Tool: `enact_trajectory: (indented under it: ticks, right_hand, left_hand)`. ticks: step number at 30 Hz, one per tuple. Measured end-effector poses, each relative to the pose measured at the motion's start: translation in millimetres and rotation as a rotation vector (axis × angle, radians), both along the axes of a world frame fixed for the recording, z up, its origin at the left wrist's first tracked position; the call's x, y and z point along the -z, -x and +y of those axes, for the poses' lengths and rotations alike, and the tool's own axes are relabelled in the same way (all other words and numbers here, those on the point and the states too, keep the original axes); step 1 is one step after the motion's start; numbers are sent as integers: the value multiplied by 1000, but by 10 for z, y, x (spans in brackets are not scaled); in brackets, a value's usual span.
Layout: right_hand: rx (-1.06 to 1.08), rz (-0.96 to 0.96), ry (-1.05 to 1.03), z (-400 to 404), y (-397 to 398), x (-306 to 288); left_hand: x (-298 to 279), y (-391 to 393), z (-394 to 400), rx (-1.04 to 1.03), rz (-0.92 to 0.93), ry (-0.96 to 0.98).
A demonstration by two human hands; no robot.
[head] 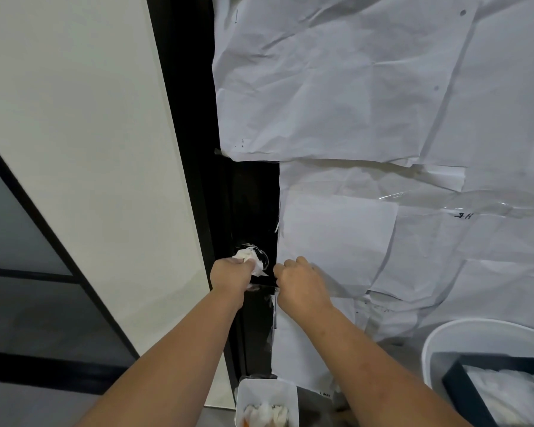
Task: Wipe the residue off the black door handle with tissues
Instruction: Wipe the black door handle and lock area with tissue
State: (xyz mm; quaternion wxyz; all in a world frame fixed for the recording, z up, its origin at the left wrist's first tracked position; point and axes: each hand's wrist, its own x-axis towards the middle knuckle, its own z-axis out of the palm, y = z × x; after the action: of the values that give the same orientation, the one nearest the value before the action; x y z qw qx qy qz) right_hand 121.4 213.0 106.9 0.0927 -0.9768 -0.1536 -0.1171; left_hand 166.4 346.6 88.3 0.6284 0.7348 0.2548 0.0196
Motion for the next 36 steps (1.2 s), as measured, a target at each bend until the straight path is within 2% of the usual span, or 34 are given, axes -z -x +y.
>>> enact_trajectory:
  ticks: [4, 6, 7, 10, 14, 19, 22, 24, 30, 33, 36]
  right_hand:
    - [1, 13, -2, 0, 4, 0]
    - [0, 17, -1, -4, 14, -10]
    - [-2, 12, 2, -8, 22, -12]
    - [-4, 11, -2, -20, 37, 9]
    - [-9, 4, -4, -23, 32, 30]
    - [1, -3, -5, -4, 21, 45]
    - [7, -3, 2, -4, 22, 49]
    - [9, -2, 2, -4, 23, 49]
    - [8, -13, -5, -7, 24, 52]
    - [0, -11, 4, -9, 29, 41]
    - [3, -14, -2, -16, 24, 43]
  left_hand:
    - [-22, 46, 15, 160, -152, -590]
    - [-16, 75, 25, 203, -188, -709]
    - [-12, 93, 36, 207, -199, -710]
    - [55, 157, 117, 153, -221, -611]
    - [246, 284, 224, 20, -101, -321]
    - [216, 350, 171, -41, -107, 22]
    - [100, 351, 113, -73, -185, 100]
    - [63, 329, 98, -94, -242, 78]
    - [-138, 178, 54, -133, -430, -375]
    - [-124, 135, 22, -10, -489, -631]
    - [19, 70, 29, 126, -465, -880]
